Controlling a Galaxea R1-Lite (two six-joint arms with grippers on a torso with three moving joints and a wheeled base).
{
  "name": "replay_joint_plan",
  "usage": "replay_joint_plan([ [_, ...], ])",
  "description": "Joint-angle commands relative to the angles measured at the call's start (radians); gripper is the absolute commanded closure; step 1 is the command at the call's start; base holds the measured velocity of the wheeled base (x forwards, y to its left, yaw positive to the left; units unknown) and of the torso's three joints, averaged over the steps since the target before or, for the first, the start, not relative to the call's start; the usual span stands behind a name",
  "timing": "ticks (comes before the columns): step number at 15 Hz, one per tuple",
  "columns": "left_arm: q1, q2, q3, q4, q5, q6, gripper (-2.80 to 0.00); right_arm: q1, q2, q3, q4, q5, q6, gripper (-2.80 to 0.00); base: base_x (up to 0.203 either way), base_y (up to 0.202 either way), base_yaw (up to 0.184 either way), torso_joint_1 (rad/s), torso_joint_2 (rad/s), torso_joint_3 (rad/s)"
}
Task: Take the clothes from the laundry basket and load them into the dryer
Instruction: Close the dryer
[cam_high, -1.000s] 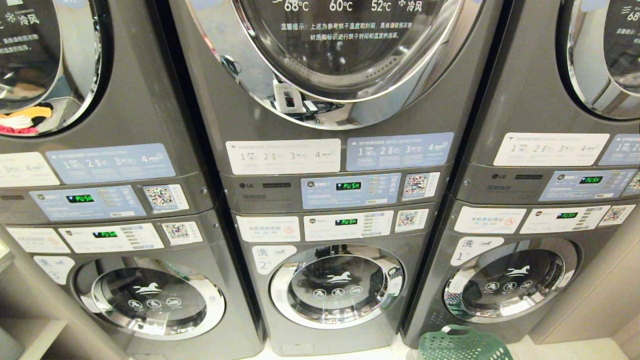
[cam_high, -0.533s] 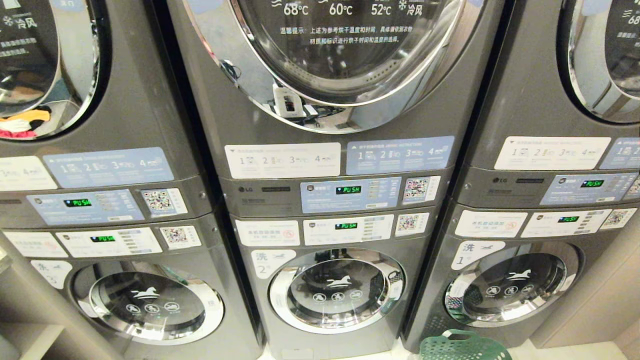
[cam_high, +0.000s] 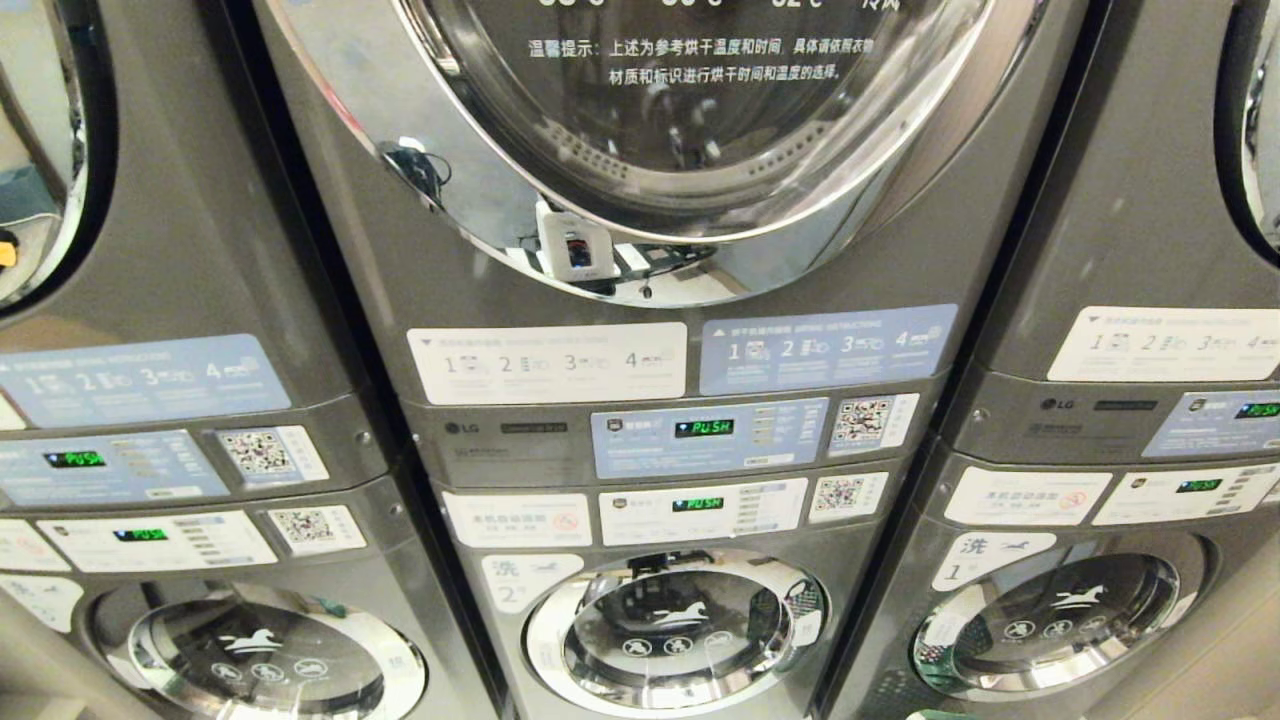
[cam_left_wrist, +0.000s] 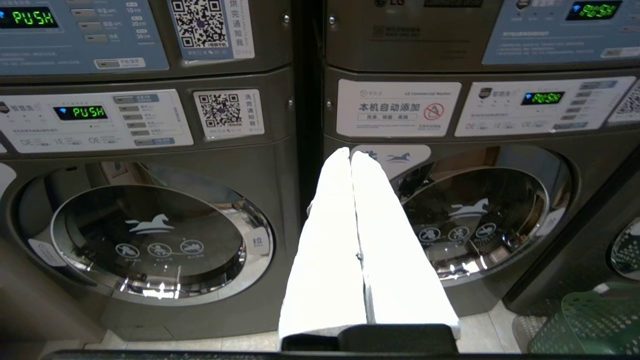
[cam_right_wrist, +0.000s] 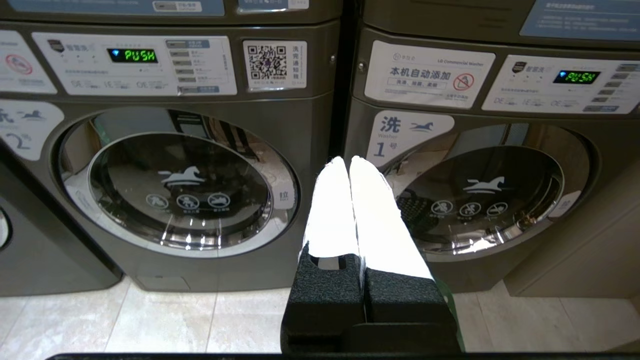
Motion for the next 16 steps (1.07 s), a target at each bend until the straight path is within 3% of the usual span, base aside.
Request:
replay_joint_plan([
  [1,0.0,0.0,0.001,0.0,0.0,-0.001,0.0,0.0,0.002,0.0,0.001,0.001,-0.002,0.0,0.196,0.0,0.001,0.002,0.0,0.004],
  [7,0.0,0.0,0.002,-0.001,0.0,-0.001,0.0,0.001,0.002,-0.002,0.003,0.002,0.002,0.0,0.19,0.0,0.0,0.001,0.0,0.002],
  [11,0.0,0.0,-0.001,0.002,0.0,0.004,0.0,0.001,0.002,-0.002,0.003,0.002,0.004,0.0,0.02,0.0,0.0,0.003,0.0,-0.001],
  [12,0.0,0.0,-0.003,-0.003,-0.005,0.036,0.0,0.001,0.002,-0.002,0.001,0.002,0.004,0.0,0.0,0.0,0.0,0.0,0.0,0.0],
  [13,-0.002,0.0,-0.03,-0.015,-0.026,0.079,0.0,0.001,0.002,-0.002,0.003,0.002,0.003,0.0,0.0,0.0,0.0,0.0,0.0,0.0],
  [14,-0.002,0.001,-0.087,-0.021,-0.09,0.095,0.0,0.001,0.002,-0.002,0.003,0.002,0.004,0.0,0.0,0.0,0.0,0.0,0.0,0.0],
  [16,-0.002,0.04,-0.26,-0.012,-0.271,0.106,0.0,0.001,0.002,-0.002,0.003,0.002,0.002,0.0,0.0,0.0,0.0,0.0,0.0,0.0],
])
